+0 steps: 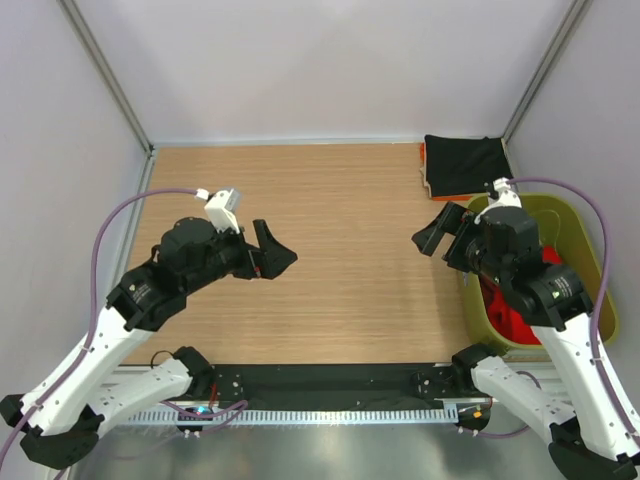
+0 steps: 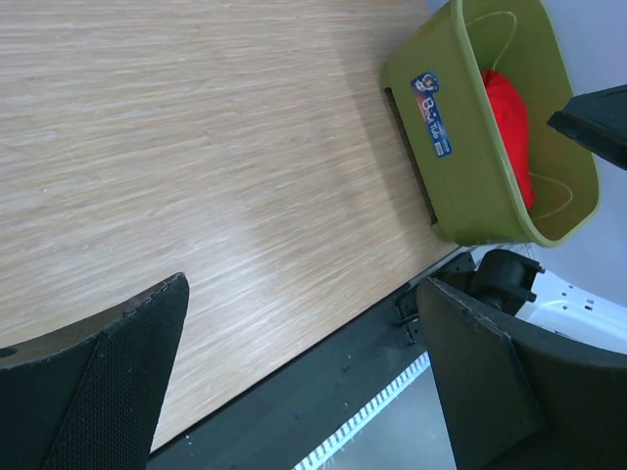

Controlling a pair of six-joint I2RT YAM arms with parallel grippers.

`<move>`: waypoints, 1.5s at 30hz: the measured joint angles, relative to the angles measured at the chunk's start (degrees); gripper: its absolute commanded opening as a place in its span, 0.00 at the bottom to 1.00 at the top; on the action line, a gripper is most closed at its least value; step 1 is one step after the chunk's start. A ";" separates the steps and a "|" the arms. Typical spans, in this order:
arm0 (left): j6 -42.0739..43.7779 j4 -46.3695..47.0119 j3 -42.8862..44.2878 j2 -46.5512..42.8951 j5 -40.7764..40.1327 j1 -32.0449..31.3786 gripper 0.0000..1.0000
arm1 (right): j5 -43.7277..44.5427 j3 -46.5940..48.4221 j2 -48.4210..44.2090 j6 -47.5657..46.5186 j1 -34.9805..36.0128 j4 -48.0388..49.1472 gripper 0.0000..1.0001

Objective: Fold and stack the t-shirts
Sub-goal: Grab the tshirt from the pile

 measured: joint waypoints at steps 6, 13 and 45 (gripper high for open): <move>-0.11 0.04 -0.55 0.28 0.46 0.00 1.00 | 2.21 0.22 -1.11 0.04 0.00 -0.02 1.00; -0.09 -0.22 -0.72 0.39 0.61 0.00 1.00 | 18.29 5.64 5.14 0.09 0.02 -7.45 0.98; -1.33 -3.78 0.68 11.32 -0.04 0.00 0.97 | 24.87 -16.00 32.44 -3.96 -47.23 15.21 0.46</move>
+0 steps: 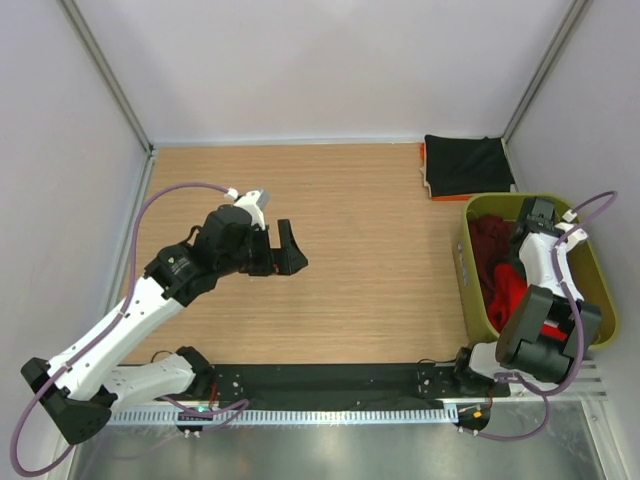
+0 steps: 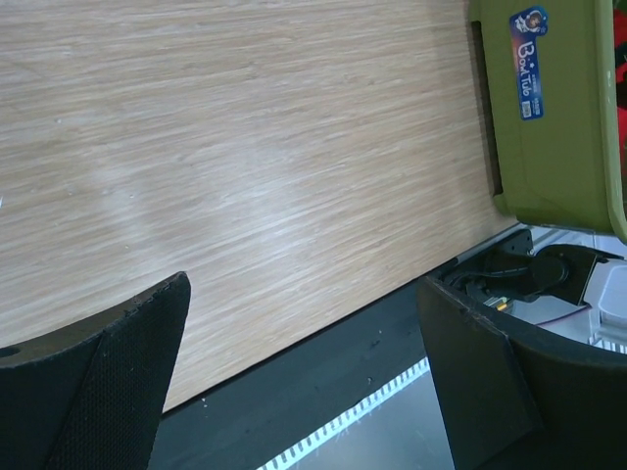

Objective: Fold and stack the t-shirts
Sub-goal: Grab the tshirt from the pile

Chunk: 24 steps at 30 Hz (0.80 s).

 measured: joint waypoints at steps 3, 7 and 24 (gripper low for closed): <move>-0.11 0.04 0.00 0.00 -0.15 0.00 0.96 | -1.01 -0.42 0.72 -0.57 -0.22 1.14 0.16; -0.09 0.02 0.00 -0.02 -1.16 0.00 0.96 | -3.48 1.38 0.68 -0.70 -0.26 0.22 0.01; -2.64 1.57 -3.17 -6.75 -2.54 0.00 0.97 | -18.73 44.92 -11.56 -1.60 1.66 -14.86 0.35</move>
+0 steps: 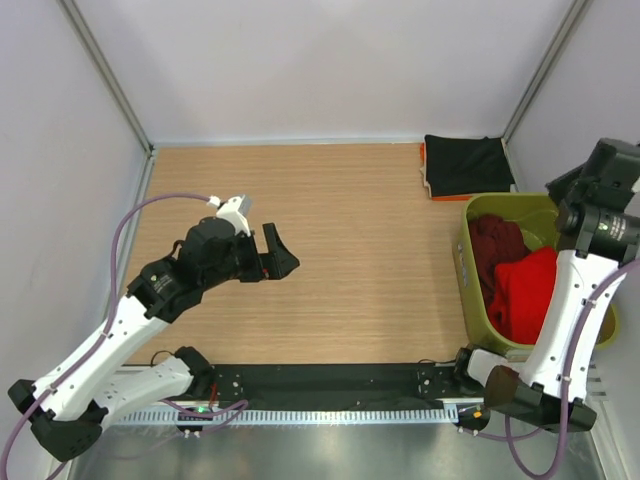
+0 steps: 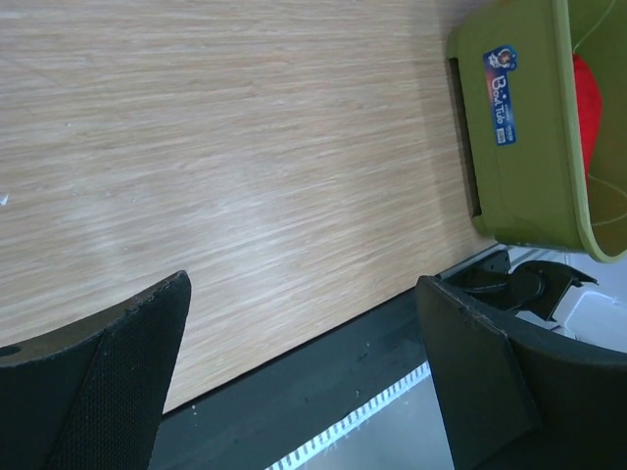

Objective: Fold and stack the t-shirts
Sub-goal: Grab the tshirt from the pile

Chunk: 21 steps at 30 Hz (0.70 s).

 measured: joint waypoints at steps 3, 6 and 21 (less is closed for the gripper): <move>-0.52 -0.15 -1.51 -0.98 0.00 0.00 0.97 | 3.41 -11.96 -1.14 0.39 -0.15 -0.59 0.53; -0.59 -0.35 -1.90 -1.01 0.00 0.00 0.96 | 4.98 -24.81 0.31 0.68 -0.22 -0.72 0.57; -0.90 -1.84 -2.14 -0.31 -0.24 0.00 0.96 | 9.70 -47.65 5.68 3.54 -0.63 7.26 0.43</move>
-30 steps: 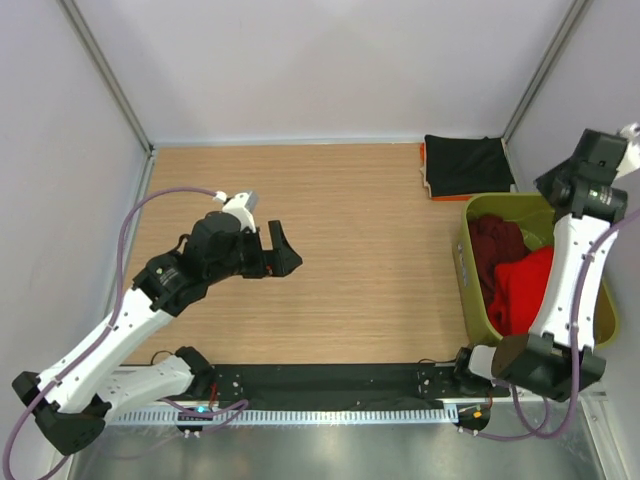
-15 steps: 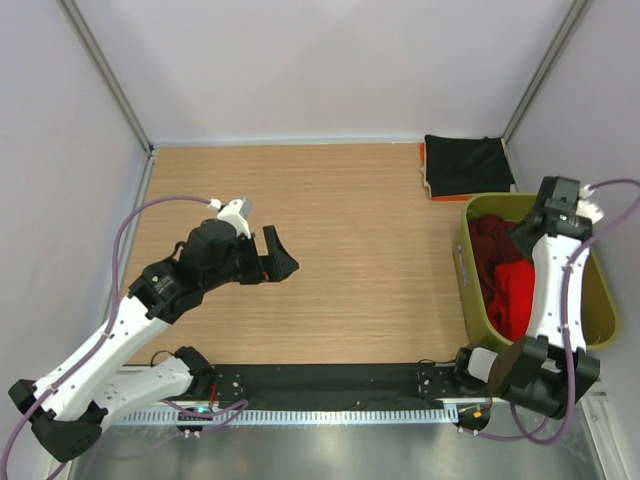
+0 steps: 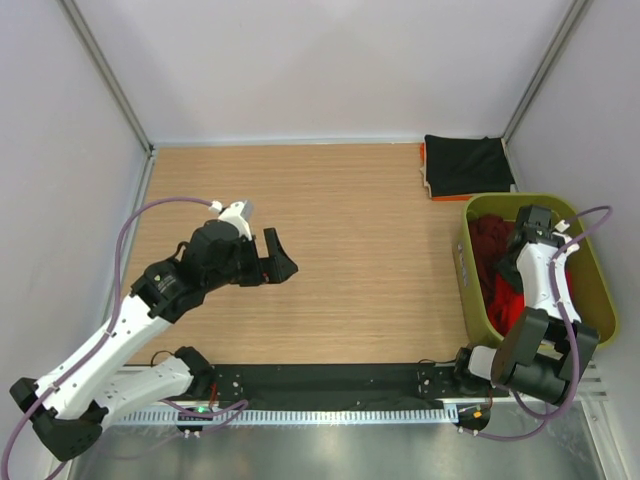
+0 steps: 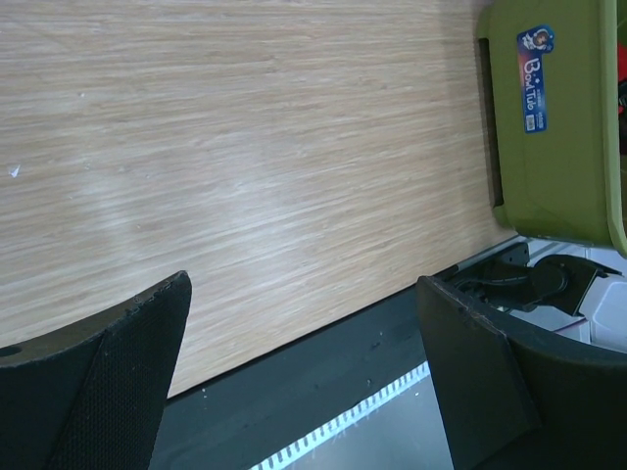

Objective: Fold and stack the t-shirts
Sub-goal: Grab the tshirt from the pile, then move the tshirt to the center of the board

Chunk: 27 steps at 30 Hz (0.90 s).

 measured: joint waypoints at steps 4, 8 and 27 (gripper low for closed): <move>-0.13 0.02 -0.26 0.00 -0.02 0.00 0.96 | 3.76 -0.02 -0.02 -0.24 0.00 1.70 0.07; -0.22 0.07 -0.26 0.39 0.00 0.00 0.95 | 5.86 0.87 -0.11 -1.05 0.00 1.84 0.01; -1.16 -1.20 3.52 1.77 -6.40 0.39 0.96 | -36.61 52.70 -1.20 1.18 1.92 2.62 0.01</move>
